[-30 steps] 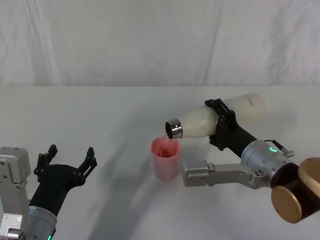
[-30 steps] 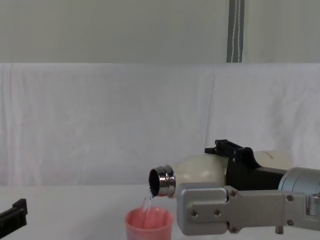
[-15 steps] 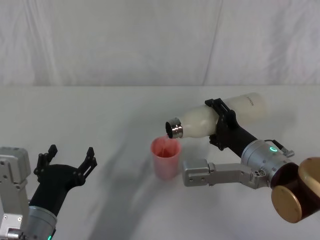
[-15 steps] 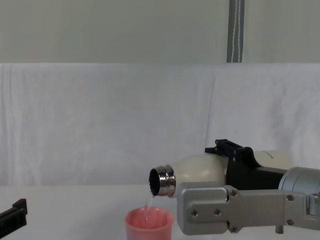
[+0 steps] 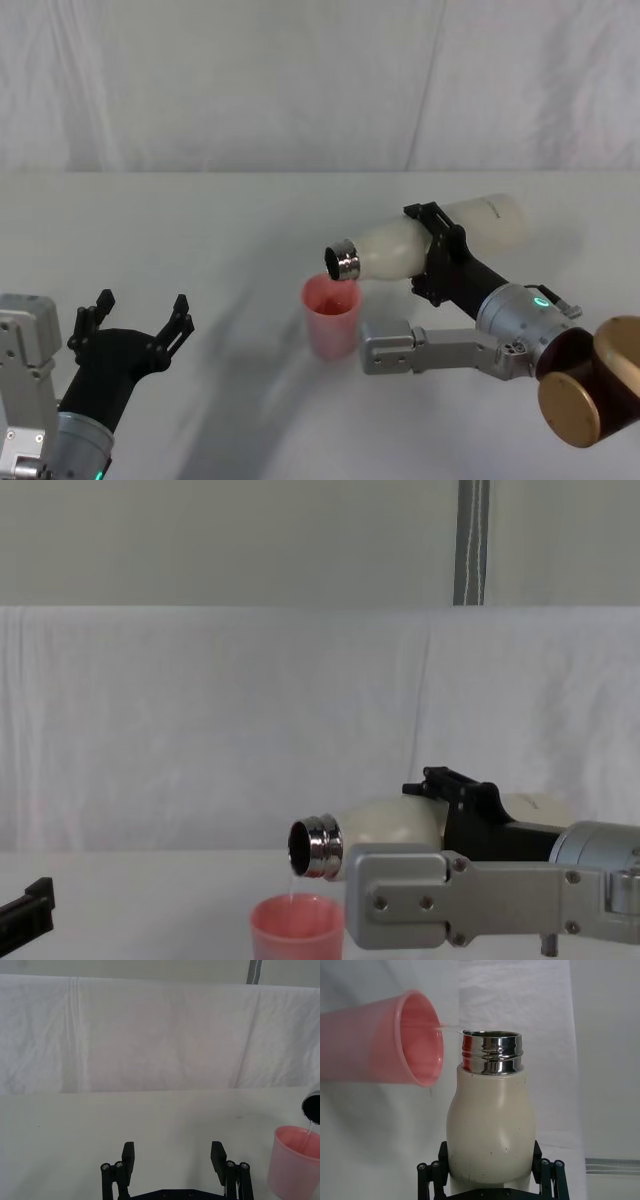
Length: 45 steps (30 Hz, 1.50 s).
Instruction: Grasp the thermos with one hand and pour water into the cup lid.
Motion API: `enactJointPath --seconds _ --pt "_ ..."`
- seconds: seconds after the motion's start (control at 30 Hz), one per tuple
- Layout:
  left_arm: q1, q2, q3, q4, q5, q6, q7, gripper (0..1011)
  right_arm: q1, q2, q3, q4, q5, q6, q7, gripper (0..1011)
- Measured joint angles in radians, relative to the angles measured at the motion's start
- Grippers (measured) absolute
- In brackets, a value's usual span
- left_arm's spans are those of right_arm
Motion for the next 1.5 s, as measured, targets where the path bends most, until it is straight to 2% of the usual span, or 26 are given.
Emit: enactJointPath --seconds 0.27,0.63,1.13,1.5 --pt "0.0 0.0 0.0 0.0 0.0 0.0 0.0 1001 -0.007 -0.009 0.005 0.001 0.022 -0.004 0.0 951" --pt "0.0 0.0 0.0 0.0 0.0 0.0 0.0 1001 -0.032 -0.016 0.045 -0.008 0.091 -0.037 -0.031 951" --pt "0.0 0.0 0.0 0.0 0.0 0.0 0.0 1001 -0.08 -0.049 0.133 -0.011 0.25 -0.097 -0.055 951" --pt "0.0 0.0 0.0 0.0 0.0 0.0 0.0 1001 -0.103 -0.063 0.172 -0.005 0.32 -0.129 -0.062 951"
